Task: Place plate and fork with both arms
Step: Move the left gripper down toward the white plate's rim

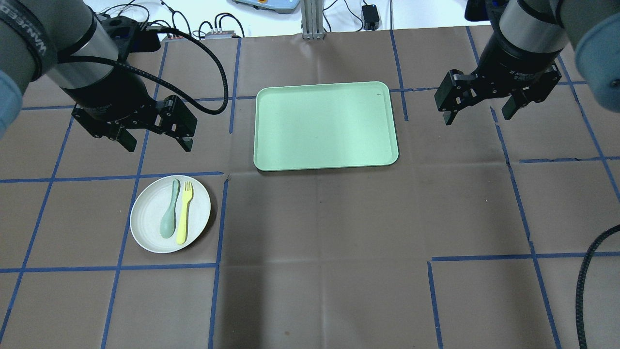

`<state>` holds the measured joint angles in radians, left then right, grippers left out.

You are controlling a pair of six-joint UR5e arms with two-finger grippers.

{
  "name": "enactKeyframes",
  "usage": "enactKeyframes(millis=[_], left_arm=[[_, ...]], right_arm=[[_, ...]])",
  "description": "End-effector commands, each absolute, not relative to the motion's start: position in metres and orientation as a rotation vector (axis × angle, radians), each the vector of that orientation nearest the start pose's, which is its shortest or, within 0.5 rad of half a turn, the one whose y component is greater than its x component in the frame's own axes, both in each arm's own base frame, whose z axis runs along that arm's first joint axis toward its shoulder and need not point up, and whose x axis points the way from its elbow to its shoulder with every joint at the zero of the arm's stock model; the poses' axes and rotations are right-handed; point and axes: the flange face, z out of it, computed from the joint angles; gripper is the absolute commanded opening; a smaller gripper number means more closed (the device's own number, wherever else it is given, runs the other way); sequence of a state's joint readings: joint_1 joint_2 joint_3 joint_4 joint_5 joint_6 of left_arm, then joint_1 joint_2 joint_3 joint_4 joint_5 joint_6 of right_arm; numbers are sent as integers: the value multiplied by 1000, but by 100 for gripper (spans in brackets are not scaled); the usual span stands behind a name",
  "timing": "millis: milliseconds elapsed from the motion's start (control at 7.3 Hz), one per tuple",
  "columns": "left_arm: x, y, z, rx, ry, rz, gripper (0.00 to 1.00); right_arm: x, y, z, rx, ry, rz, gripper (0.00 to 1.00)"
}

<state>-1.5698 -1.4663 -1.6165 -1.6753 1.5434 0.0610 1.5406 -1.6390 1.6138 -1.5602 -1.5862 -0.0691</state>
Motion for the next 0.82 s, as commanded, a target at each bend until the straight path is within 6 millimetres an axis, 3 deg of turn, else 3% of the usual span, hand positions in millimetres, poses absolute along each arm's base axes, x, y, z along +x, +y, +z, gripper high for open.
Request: enactKeyframes(millis=[0,274,685], left_arm=[[-134,-438,506,89,3158,72,100],[-133,-433,498,96,3154,151,100],[-131,-447,480,-28,3157,218,100]], right_arm=[[117,-468,499,-60,3157,-23,100],[117,-468,499,-60,3157,-23,100],[117,-468,499,-60,3157,-25,100]])
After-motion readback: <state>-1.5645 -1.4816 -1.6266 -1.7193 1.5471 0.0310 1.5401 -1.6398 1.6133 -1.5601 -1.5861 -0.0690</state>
